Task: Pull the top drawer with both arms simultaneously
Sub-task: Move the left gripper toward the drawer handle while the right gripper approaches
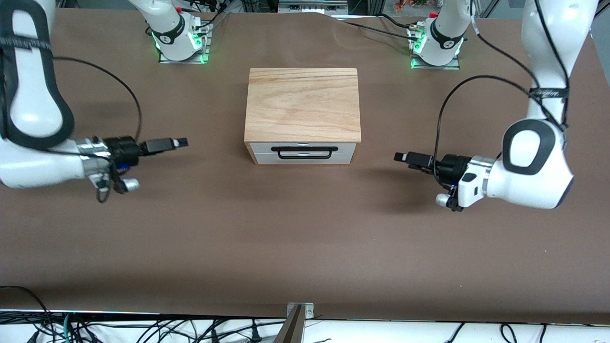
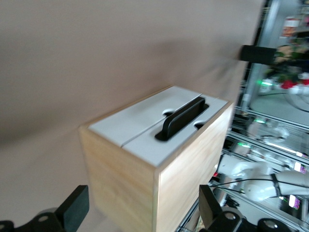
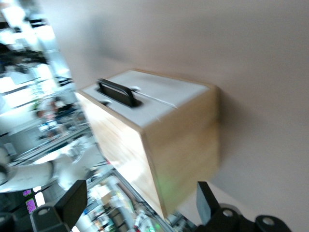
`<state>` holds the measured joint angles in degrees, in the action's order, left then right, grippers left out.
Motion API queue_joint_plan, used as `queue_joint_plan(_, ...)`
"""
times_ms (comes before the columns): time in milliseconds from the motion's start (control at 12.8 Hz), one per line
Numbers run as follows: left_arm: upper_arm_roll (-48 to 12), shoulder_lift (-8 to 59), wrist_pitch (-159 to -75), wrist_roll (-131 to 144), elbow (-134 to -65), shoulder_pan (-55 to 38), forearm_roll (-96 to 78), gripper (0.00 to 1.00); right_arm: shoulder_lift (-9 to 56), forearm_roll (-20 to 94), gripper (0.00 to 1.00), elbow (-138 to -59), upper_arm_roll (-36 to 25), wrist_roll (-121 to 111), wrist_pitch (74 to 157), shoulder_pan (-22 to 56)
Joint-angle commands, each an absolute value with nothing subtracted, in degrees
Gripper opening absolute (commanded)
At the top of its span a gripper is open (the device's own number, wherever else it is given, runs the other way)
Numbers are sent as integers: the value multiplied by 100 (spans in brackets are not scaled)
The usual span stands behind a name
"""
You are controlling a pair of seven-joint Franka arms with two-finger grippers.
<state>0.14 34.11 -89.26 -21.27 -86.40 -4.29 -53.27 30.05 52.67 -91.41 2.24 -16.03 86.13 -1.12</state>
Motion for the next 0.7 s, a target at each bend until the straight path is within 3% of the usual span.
queue_joint_plan(0,-9,3813,-9210,-2864,-8595,-518,-5948,100,3471,6184,100,-9236,228,-2729,9016,254)
queue_joint_plan(312,-9,3964,-10000,-4049,-9481,-878,-7423,100,3489,7345,100,-9895,220,-4479,9544,693)
queue_joint_plan(623,-350,3973,-10519,-4376,-9782,-1099,-7997,100,3744,8593,98,-10256,220,-5605,10088,1343)
